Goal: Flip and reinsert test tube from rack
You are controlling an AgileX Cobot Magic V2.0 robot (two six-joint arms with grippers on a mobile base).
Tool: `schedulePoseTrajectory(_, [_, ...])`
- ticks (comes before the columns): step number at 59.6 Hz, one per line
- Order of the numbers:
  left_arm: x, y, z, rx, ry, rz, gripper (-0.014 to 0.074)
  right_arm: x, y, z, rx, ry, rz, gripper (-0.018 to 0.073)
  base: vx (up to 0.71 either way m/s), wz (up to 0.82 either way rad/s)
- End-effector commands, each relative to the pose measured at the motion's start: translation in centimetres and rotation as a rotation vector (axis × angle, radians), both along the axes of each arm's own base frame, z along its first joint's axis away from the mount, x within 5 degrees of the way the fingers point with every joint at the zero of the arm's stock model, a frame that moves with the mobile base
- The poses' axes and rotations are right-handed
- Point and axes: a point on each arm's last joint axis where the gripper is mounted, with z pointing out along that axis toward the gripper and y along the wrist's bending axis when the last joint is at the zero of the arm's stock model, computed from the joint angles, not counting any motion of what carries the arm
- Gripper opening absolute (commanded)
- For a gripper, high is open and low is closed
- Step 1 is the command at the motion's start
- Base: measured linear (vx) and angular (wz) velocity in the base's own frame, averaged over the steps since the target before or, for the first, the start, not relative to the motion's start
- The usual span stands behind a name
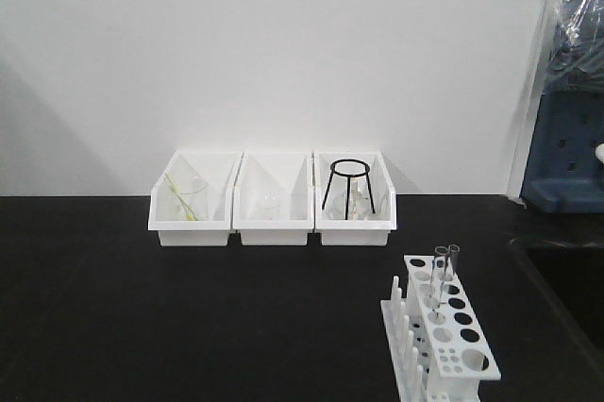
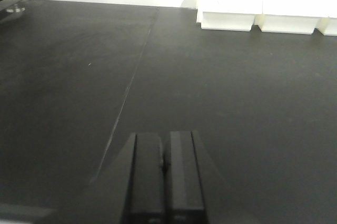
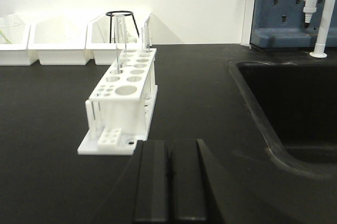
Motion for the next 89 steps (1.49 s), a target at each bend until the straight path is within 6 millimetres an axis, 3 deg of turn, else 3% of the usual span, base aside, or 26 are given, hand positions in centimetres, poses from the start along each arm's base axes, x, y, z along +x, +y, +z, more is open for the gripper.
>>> schedulePoseTrajectory(1, [0.1, -0.1, 0.8, 0.004, -0.099, -0.011, -0.0006, 0.0, 0.0, 0.8, -0.007, -0.091, -0.002, -0.0012, 0.27, -0.04])
schedulePoseTrajectory(72, [0.1, -0.1, 0.8, 0.004, -0.099, -0.011, -0.0006, 0.0, 0.0, 0.8, -0.007, -0.091, -0.002, -0.0012, 0.10, 0.00])
schedulePoseTrajectory(89, [0.1, -0.1, 0.8, 0.004, -0.099, -0.011, -0.0006, 0.0, 0.1, 2.3, 0.006, -0.258, 0.004, -0.0012, 0.00, 0.00])
